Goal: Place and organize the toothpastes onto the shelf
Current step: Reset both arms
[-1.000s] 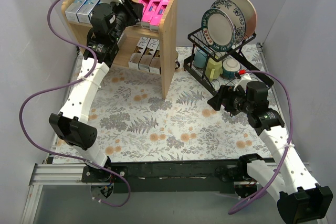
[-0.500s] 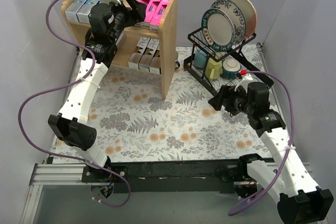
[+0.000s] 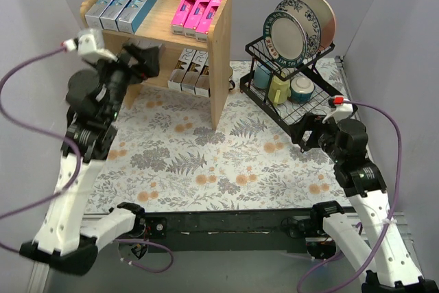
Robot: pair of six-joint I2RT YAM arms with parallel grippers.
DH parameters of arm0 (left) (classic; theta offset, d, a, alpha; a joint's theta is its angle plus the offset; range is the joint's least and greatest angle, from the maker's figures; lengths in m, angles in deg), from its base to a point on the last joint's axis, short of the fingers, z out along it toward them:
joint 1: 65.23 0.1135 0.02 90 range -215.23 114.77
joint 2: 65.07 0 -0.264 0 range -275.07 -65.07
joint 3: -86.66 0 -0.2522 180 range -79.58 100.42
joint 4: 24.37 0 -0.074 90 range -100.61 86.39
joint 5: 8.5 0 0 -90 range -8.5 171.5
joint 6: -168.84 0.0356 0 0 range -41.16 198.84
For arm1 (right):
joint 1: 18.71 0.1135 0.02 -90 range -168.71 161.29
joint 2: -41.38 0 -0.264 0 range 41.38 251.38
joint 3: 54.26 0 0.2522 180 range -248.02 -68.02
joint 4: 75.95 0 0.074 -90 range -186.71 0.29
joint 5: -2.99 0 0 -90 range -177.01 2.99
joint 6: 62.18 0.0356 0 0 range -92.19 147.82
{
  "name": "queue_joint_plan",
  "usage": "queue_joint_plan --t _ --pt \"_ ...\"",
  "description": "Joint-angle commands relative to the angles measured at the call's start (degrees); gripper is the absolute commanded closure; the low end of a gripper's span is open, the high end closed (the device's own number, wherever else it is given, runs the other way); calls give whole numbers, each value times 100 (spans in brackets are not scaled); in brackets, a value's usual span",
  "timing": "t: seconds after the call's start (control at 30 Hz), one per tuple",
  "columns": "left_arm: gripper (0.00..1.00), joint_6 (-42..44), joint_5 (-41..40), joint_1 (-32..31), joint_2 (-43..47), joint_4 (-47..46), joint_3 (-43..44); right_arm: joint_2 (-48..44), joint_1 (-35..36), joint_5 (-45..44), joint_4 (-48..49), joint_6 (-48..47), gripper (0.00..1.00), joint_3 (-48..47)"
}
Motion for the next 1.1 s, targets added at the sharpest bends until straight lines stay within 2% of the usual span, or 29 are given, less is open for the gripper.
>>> queue_joint_plan --t 0.0,0.2,0.43,0.67,1.07 --pt "2 250 -1003 20 1589 418 -1325 -475 -7 -1001 124 -200 9 -214" --pt "2 76 -1794 20 3392 1427 -2260 -854 28 -1626 159 -358 9 -135" --pt "2 -190 -2516 20 4756 1658 -3051 -986 98 -1926 265 -446 8 6" --pt "2 -57 -2920 20 5259 1543 -3377 -942 160 -2032 353 -446 9 94" --pt "2 83 -3394 20 5355 1456 -3491 -784 177 -2076 370 -420 9 -108"
